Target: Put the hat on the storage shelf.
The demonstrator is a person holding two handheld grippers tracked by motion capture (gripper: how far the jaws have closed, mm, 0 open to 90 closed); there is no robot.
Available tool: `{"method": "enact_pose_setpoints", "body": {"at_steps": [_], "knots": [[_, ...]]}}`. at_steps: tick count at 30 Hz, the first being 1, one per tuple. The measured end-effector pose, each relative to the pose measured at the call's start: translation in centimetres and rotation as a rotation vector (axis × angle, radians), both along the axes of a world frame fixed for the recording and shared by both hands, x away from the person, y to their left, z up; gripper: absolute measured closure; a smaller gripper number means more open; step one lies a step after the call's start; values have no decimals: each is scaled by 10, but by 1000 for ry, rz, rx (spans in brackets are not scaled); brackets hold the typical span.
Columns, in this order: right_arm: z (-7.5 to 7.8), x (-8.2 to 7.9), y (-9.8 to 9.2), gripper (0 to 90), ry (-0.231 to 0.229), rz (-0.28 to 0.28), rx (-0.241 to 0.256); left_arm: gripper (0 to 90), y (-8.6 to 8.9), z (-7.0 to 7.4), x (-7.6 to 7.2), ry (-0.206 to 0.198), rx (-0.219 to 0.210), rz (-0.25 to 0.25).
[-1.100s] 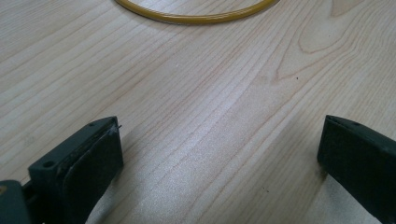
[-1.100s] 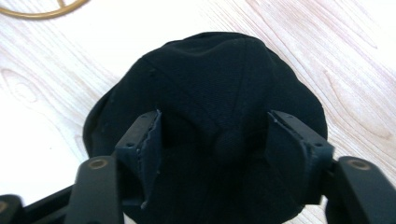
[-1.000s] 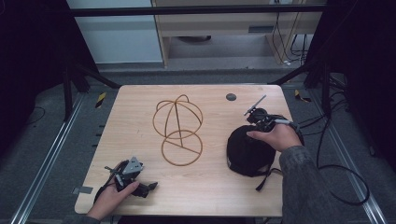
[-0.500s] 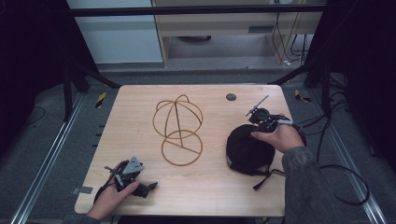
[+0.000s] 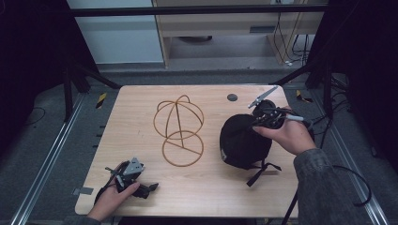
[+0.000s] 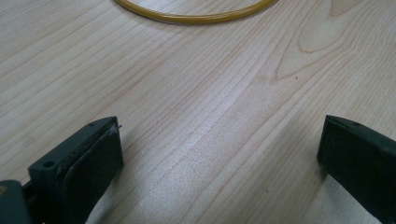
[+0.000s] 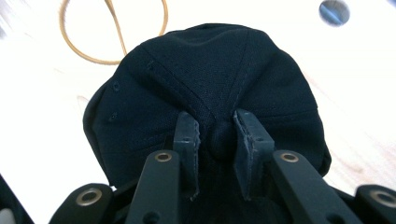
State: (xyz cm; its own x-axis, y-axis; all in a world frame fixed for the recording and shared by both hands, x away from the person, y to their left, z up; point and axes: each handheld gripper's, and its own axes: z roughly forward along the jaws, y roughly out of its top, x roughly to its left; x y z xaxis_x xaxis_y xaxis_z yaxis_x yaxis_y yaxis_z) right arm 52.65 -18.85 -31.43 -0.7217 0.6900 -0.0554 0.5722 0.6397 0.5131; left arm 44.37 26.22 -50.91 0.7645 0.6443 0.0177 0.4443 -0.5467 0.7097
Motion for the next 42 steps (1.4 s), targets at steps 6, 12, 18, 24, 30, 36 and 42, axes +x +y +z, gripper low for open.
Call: {"method": "enact_pose_setpoints", "body": {"at_steps": [6, 12, 18, 24, 30, 36, 42], "knots": [[22, -12, 2, 725, -55, -4, 23, 0, 0, 0, 0, 0, 0, 0], [37, -19, -2, 726, -104, -3, 52, 0, 0, 0, 0, 0, 0, 0], [55, -28, -6, 728, -152, 1, 109, 0, 0, 0, 0, 0, 0, 0], [70, -36, -8, 728, -213, -17, 147, 0, 0, 0, 0, 0, -1, 1], [79, -41, -7, 729, -249, -19, 165, 0, 0, 0, 0, 1, 0, 0], [88, -46, -3, 728, -279, -11, 190, 0, 0, 0, 0, 2, 1, 0], [92, -50, 0, 729, -296, 3, 215, 0, 0, 0, 0, 2, 1, 0]]}}
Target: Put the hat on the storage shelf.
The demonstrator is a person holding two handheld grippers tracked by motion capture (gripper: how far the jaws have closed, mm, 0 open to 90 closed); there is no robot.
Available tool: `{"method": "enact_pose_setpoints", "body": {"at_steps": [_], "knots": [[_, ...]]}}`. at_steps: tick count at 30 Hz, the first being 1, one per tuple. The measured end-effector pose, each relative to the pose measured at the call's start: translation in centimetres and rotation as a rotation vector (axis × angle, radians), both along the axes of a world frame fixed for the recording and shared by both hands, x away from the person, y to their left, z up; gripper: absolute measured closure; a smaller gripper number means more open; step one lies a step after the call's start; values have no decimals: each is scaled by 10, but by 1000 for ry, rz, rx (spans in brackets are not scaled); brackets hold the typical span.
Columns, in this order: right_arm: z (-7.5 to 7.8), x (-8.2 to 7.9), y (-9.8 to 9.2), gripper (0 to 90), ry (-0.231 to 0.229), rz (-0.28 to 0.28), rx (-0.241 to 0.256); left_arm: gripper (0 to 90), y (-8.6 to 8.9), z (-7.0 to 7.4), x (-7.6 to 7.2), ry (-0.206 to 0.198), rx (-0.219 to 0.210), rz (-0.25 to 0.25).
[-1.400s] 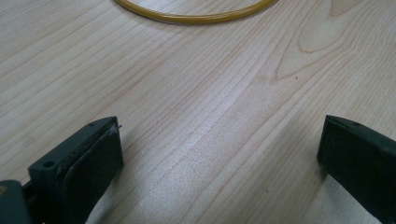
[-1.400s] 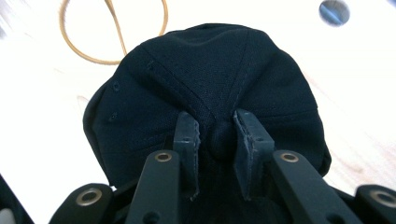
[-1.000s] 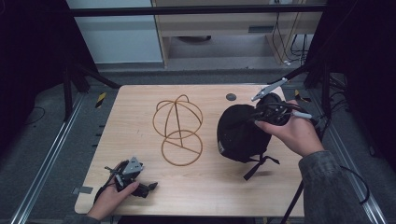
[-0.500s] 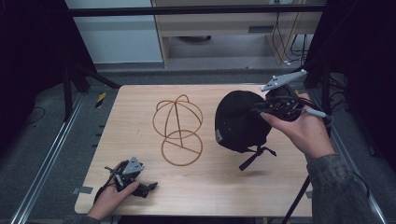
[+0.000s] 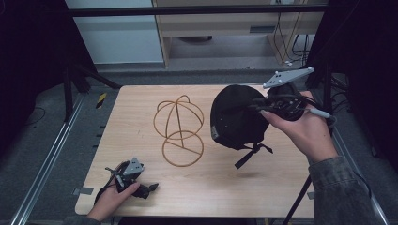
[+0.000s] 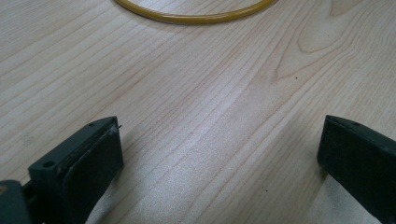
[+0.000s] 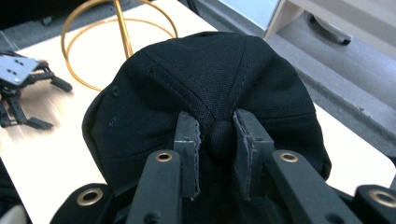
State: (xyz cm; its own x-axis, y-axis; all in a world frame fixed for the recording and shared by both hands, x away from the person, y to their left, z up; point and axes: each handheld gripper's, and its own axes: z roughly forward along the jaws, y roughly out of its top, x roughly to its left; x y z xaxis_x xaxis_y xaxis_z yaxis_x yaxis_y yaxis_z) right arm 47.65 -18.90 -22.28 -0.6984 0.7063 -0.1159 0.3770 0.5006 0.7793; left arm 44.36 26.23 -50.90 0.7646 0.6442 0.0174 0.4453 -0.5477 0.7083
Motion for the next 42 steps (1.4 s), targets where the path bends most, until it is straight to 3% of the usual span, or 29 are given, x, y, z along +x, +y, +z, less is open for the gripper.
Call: {"method": "enact_pose_setpoints", "body": {"at_steps": [18, 31, 42], "knots": [[14, -13, 10, 732, -60, 43, 69, 0, 0, 0, 0, 0, 0, 0], [31, -13, 28, 734, -82, 76, 72, 0, 0, 0, 0, 0, 1, 0], [44, -9, 58, 735, -94, 135, 41, 0, 0, 0, 0, -1, 0, 1]]}}
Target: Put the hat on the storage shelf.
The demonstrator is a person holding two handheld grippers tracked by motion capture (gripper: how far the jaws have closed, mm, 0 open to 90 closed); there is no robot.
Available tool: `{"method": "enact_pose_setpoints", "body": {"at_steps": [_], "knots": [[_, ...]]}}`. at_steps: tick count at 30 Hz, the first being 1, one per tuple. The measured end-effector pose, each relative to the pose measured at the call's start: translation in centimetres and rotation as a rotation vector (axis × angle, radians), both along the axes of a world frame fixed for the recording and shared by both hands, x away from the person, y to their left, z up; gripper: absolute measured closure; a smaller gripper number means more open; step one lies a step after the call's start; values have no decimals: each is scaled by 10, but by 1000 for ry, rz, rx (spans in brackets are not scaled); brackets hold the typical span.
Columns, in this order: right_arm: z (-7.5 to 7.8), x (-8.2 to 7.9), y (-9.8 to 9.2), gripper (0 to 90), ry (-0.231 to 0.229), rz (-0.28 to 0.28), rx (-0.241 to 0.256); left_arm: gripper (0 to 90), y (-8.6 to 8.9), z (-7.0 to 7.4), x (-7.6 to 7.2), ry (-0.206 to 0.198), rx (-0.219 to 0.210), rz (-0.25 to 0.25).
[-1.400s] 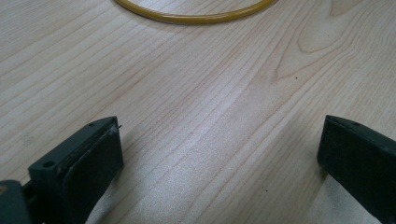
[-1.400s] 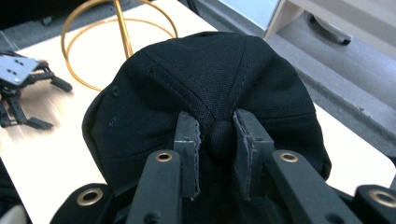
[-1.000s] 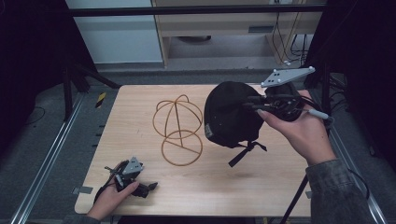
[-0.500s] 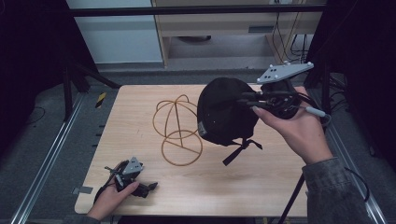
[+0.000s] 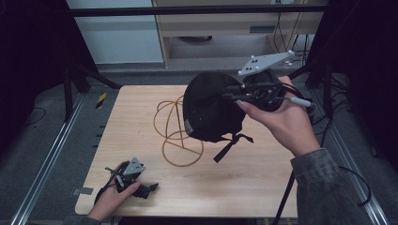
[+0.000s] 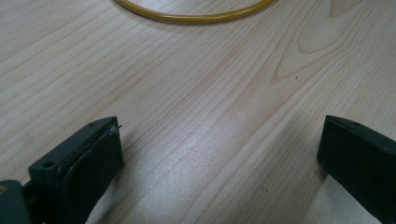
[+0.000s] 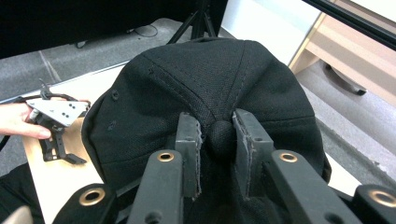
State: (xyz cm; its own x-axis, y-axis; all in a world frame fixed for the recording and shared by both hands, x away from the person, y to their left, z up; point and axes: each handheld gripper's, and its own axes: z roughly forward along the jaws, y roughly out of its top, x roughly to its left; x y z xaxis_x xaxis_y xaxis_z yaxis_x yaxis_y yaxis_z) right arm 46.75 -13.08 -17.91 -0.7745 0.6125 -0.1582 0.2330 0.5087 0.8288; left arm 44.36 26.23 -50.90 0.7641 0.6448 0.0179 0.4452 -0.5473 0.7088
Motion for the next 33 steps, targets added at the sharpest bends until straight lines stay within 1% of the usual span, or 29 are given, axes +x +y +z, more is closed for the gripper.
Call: {"method": "enact_pose_setpoints", "body": {"at_steps": [6, 10, 22, 33], "knots": [[3, 3, 18, 735, 5, 26, -32, 0, 0, 0, 0, 0, 0, 0], [3, 6, 27, 735, 5, 40, -50, 0, 0, 0, 0, 0, 0, 0], [6, 12, 42, 734, 16, 58, -73, 0, 0, 0, 0, -1, 0, 0], [-7, 38, 77, 733, 54, 91, -121, 0, 0, 0, 0, -1, 0, 0]]}}
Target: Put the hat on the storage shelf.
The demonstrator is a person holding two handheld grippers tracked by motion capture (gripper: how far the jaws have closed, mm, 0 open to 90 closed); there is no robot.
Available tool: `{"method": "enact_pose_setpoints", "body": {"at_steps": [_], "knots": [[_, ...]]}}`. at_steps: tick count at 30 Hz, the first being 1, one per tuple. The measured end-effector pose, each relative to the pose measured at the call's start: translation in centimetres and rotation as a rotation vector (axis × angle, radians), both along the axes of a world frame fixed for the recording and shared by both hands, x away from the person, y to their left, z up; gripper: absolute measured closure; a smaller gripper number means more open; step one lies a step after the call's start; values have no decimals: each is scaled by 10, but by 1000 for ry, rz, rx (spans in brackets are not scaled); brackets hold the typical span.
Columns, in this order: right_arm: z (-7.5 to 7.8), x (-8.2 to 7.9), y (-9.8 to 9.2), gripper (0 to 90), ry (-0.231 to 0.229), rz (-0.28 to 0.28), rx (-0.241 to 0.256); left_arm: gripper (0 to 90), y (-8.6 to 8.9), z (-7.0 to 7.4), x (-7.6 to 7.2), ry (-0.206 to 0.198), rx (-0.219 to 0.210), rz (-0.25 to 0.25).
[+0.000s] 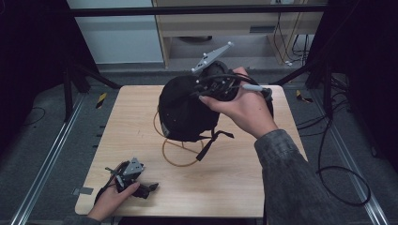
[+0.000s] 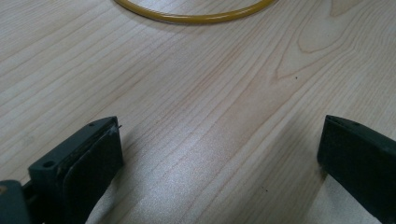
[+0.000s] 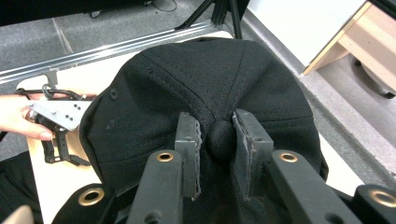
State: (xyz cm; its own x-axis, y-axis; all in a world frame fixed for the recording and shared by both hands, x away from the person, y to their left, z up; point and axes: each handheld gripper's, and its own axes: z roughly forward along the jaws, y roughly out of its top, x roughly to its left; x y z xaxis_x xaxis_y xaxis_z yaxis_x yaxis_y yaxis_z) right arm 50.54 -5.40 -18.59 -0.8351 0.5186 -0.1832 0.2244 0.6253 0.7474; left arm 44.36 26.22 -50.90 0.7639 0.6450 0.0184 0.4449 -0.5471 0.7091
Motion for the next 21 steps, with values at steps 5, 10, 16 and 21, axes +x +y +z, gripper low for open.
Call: {"method": "enact_pose_setpoints", "body": {"at_steps": [5, 10, 16, 21], "knots": [[-3, 7, 11, 733, 10, 4, -16, 0, 0, 0, 0, 0, 0, -1], [-9, 16, 25, 732, 31, 14, -46, 0, 0, 0, 0, 1, 0, -1], [-12, 26, 34, 732, 43, 7, -59, 0, 0, 0, 0, -1, 1, -2], [-12, 28, 43, 731, 51, 13, -73, 0, 0, 0, 0, 2, 4, -4]]}}
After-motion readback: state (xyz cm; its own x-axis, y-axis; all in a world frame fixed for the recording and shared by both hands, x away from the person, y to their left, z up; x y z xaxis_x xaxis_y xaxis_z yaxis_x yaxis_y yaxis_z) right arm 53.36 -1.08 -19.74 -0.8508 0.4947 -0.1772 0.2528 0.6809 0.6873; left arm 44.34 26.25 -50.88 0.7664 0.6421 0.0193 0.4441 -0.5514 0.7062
